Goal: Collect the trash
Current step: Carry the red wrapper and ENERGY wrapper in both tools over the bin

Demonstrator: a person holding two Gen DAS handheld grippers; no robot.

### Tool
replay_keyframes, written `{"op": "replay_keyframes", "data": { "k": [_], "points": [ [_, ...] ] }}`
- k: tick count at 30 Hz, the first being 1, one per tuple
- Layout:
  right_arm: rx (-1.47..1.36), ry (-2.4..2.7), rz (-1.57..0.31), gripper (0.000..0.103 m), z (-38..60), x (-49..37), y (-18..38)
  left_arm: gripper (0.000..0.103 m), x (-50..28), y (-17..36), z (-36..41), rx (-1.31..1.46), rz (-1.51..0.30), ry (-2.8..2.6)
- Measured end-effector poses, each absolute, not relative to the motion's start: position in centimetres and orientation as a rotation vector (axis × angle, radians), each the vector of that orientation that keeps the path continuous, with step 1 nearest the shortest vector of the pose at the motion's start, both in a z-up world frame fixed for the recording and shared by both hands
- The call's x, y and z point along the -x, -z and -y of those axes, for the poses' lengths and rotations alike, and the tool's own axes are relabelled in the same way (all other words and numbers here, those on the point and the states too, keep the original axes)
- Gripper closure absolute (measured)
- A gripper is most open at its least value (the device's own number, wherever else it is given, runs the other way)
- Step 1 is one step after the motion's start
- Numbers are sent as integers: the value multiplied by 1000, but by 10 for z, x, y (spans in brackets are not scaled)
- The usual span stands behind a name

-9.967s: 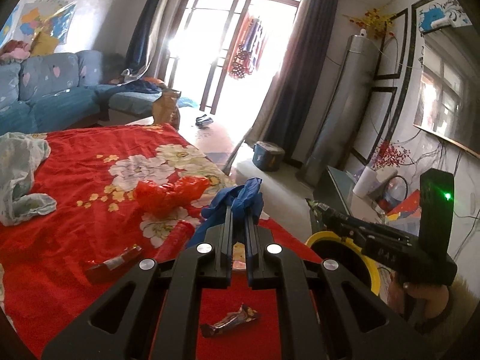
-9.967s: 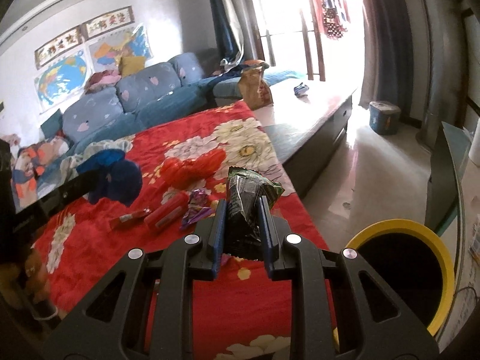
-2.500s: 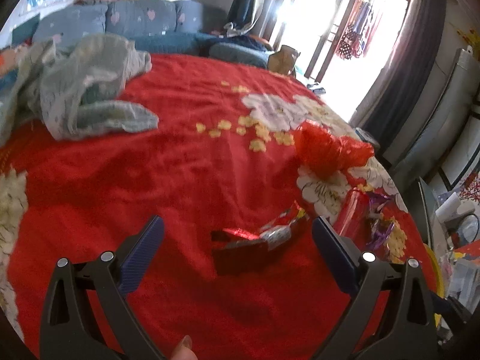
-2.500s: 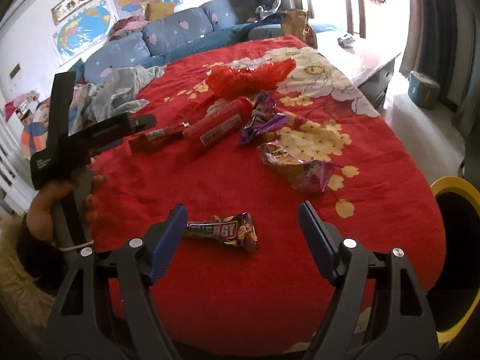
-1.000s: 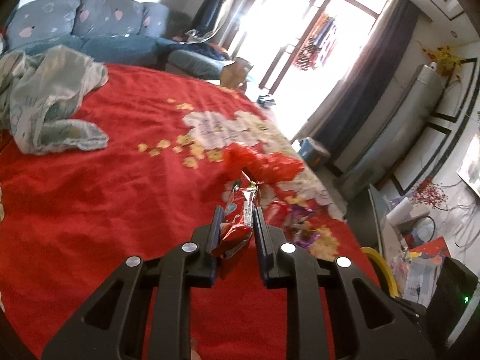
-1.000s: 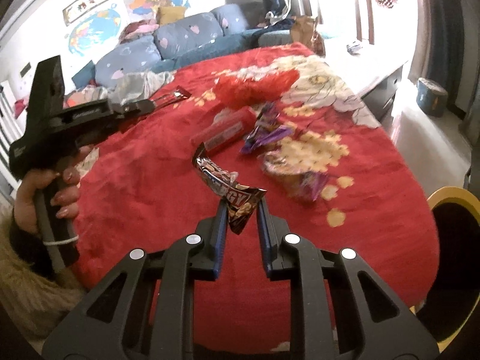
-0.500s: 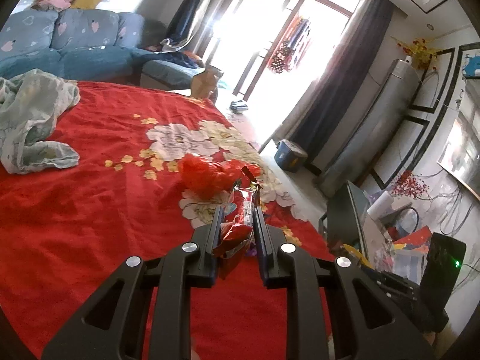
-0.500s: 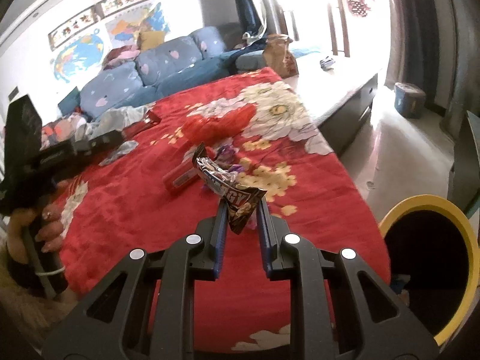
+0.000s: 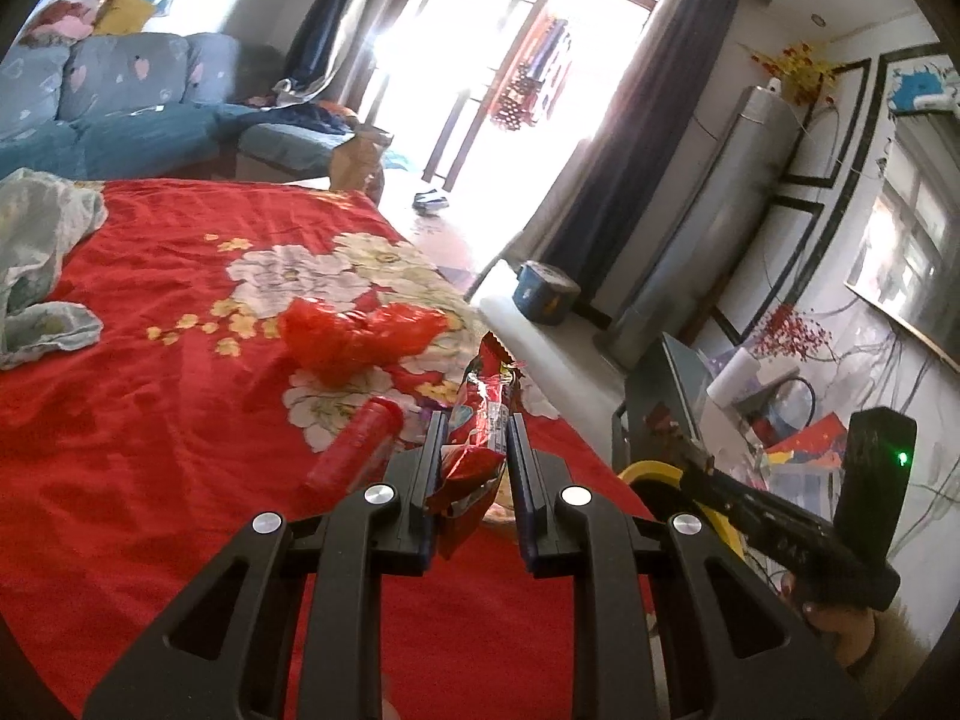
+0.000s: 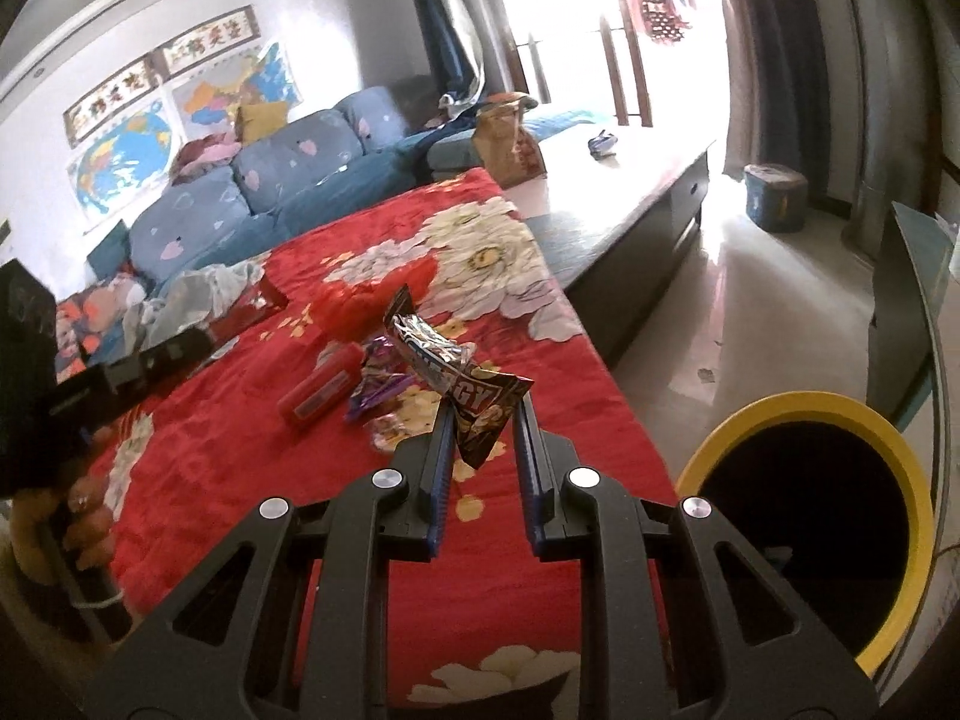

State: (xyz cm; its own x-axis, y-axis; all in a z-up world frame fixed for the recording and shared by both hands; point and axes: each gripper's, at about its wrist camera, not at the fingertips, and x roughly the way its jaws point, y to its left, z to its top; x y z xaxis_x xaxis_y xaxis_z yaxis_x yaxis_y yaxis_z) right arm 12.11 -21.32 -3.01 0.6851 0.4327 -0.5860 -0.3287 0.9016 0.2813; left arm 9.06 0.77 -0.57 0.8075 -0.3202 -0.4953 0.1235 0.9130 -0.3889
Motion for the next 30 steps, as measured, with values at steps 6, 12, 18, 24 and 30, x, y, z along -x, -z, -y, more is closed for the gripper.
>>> {"op": "replay_keyframes", "data": {
  "k": [6, 12, 18, 24, 30],
  "points": [
    [-177, -390, -682, 89, 227, -123, 28, 84, -92, 6, 16, 313, -598, 291],
    [-208, -352, -670, 89, 245, -126, 26, 84, -93, 4, 38, 274, -603, 335],
    [-235, -306, -656, 89, 262, -127, 25, 84, -94, 2, 58, 245, -605, 371],
    [-260, -262, -643, 89, 280, -127, 25, 84, -93, 1, 71, 223, -606, 399],
    [-279, -226, -638, 89, 296, -128, 26, 84, -94, 1, 89, 194, -613, 438]
  ]
}}
